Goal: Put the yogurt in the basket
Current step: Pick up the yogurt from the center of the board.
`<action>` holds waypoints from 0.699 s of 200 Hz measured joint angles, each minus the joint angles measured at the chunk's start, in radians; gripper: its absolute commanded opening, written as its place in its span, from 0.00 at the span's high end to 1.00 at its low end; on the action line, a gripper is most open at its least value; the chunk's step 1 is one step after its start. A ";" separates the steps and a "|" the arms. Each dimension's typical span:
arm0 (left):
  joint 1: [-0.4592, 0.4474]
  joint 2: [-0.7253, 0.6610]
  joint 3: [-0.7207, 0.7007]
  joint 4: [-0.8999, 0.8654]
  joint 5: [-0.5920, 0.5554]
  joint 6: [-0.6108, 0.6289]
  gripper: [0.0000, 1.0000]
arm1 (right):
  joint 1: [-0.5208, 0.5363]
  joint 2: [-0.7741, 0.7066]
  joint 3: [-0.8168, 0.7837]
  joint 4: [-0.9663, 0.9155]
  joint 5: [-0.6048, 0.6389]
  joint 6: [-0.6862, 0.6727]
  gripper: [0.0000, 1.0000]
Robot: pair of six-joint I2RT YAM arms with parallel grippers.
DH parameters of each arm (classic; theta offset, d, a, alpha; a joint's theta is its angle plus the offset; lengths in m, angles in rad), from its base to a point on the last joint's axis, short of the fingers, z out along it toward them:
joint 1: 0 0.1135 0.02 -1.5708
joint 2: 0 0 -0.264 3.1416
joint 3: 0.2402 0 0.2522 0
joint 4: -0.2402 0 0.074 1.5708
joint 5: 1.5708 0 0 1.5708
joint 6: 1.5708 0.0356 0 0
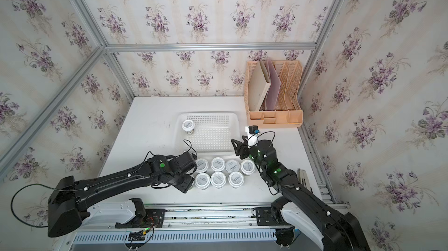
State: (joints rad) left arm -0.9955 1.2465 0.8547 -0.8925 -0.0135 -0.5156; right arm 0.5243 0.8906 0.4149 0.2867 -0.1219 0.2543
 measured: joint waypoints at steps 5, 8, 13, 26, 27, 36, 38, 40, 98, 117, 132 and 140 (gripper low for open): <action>0.000 0.001 0.000 0.000 0.000 0.000 0.30 | 0.000 0.000 0.000 0.000 0.000 0.000 0.31; 0.000 0.001 0.000 0.000 0.000 0.000 0.30 | 0.000 0.000 0.000 0.000 0.000 0.000 0.31; 0.000 0.002 0.000 0.000 0.000 0.000 0.30 | 0.000 0.000 0.000 0.000 0.000 0.000 0.31; 0.000 0.003 0.000 0.000 -0.001 0.000 0.28 | 0.000 0.000 0.000 0.000 0.000 0.000 0.31; 0.000 0.003 0.000 0.001 -0.001 0.000 0.27 | 0.000 0.000 0.000 0.000 0.000 0.000 0.31; 0.000 0.005 0.000 0.001 -0.002 0.000 0.23 | 0.000 0.000 0.000 0.000 0.000 0.000 0.31; 0.000 0.005 0.000 0.001 -0.002 0.000 0.23 | 0.000 0.000 0.000 0.000 0.000 0.000 0.31; 0.000 0.006 0.000 0.001 -0.003 0.000 0.22 | 0.000 0.000 0.000 0.000 0.000 0.000 0.31; 0.000 0.009 0.005 0.002 -0.017 0.001 0.23 | 0.000 0.000 0.000 0.000 0.000 0.000 0.32; 0.000 0.013 0.008 0.004 -0.020 0.001 0.24 | 0.000 0.000 0.000 0.000 0.000 0.000 0.31; 0.000 0.019 0.009 0.007 -0.021 0.004 0.24 | 0.000 0.000 0.000 0.000 0.000 0.000 0.31; 0.000 0.022 0.010 0.008 -0.020 0.004 0.25 | 0.000 -0.001 0.000 0.000 0.000 0.000 0.31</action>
State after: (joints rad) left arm -0.9955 1.2686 0.8646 -0.8841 -0.0338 -0.5114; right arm 0.5243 0.8898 0.4149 0.2867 -0.1219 0.2543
